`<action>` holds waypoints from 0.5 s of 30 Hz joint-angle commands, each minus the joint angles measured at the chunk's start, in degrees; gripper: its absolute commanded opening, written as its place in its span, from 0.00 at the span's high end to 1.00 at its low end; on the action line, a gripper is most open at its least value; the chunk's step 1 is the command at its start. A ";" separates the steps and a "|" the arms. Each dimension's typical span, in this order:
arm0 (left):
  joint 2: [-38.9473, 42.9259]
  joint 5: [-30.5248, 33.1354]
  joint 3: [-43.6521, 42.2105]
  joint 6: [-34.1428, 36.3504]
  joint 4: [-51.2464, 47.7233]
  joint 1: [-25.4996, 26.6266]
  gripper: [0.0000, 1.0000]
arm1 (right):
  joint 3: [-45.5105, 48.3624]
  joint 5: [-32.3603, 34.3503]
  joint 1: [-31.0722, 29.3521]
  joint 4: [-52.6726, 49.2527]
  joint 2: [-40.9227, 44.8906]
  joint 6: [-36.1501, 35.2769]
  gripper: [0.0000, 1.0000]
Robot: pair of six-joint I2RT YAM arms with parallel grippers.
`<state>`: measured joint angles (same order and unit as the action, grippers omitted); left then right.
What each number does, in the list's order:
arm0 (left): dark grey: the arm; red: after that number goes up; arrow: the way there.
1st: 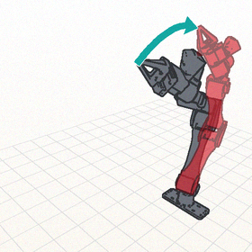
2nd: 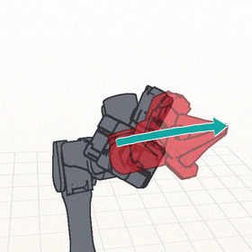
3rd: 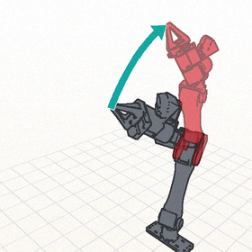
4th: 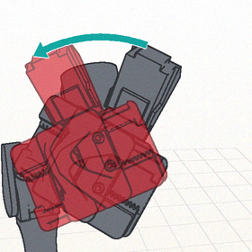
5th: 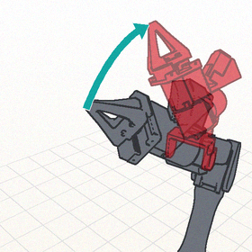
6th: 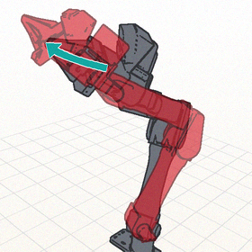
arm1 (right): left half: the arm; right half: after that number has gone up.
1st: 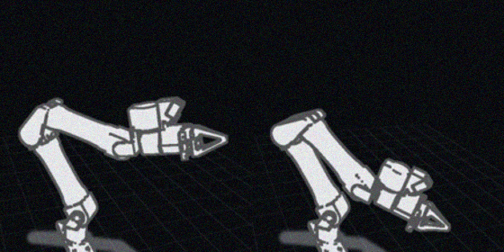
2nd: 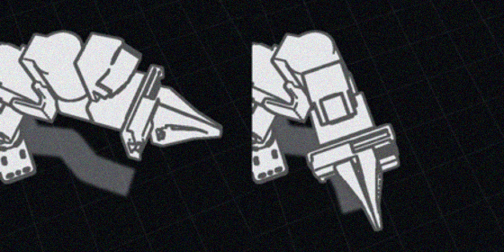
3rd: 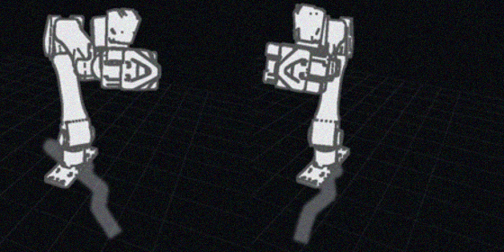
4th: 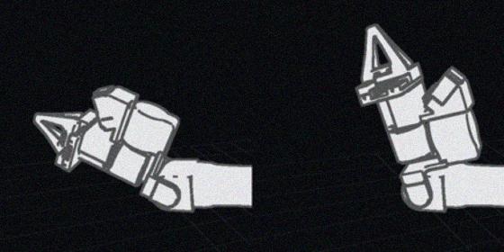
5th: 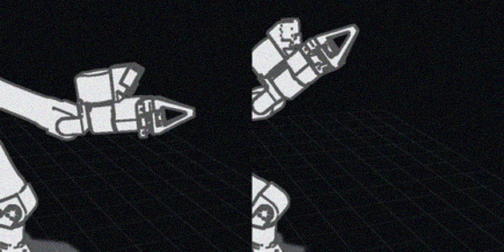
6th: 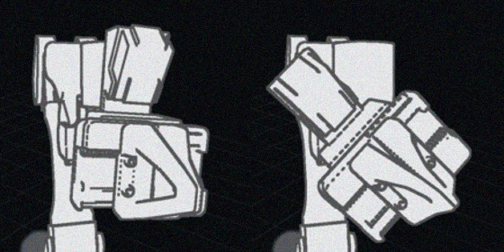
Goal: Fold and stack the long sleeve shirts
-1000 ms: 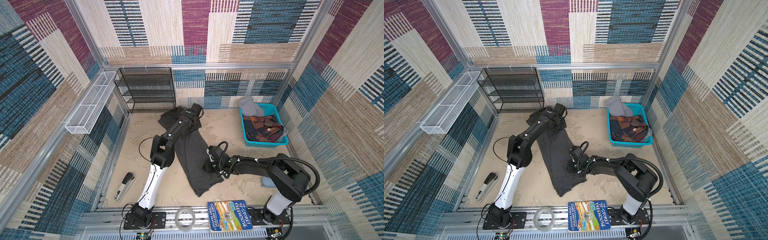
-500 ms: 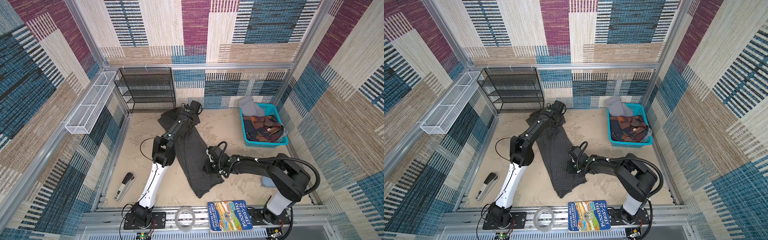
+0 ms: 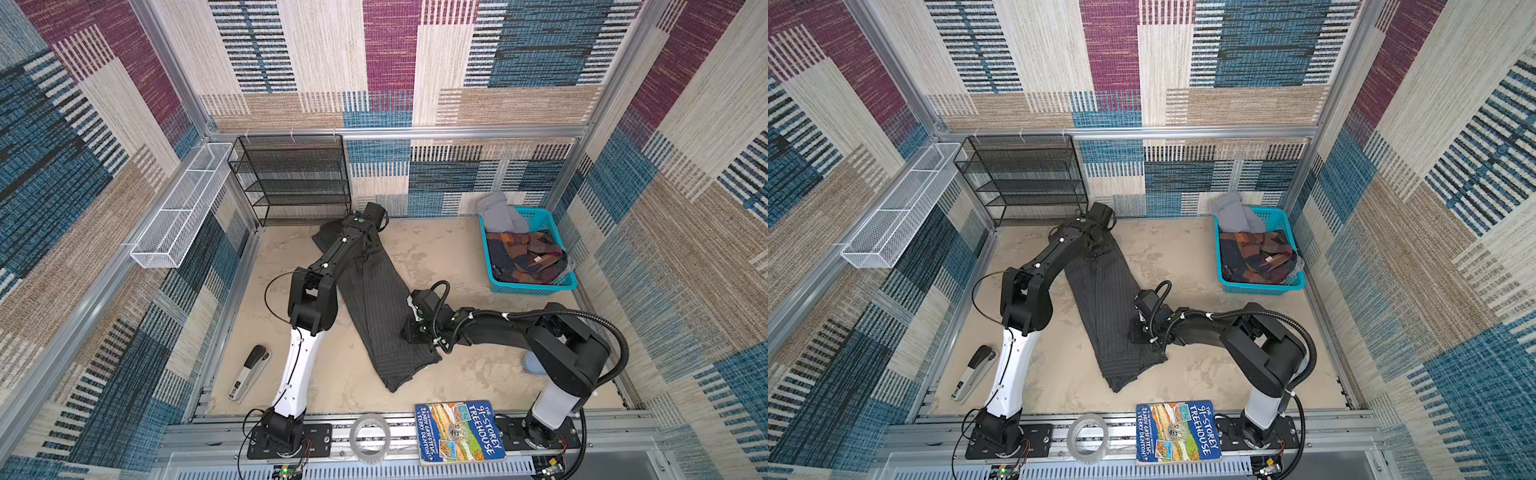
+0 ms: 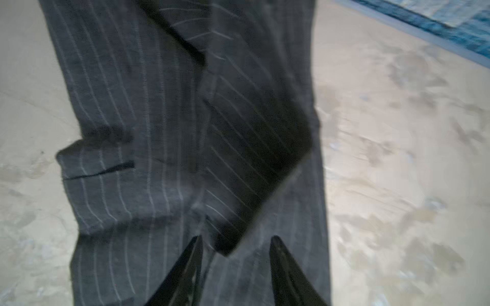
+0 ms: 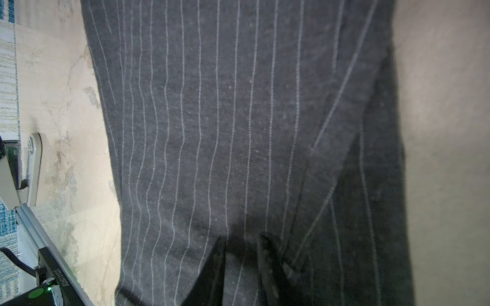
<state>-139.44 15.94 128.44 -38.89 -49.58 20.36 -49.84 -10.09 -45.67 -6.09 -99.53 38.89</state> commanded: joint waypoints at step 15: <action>18.99 -1.66 -27.23 -1.41 5.34 -4.34 0.60 | 6.25 3.75 -0.12 -6.11 10.33 2.74 0.70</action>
<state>-123.94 13.28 107.00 -38.83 -46.92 17.39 -41.63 -9.37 -45.69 -5.32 -91.13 44.21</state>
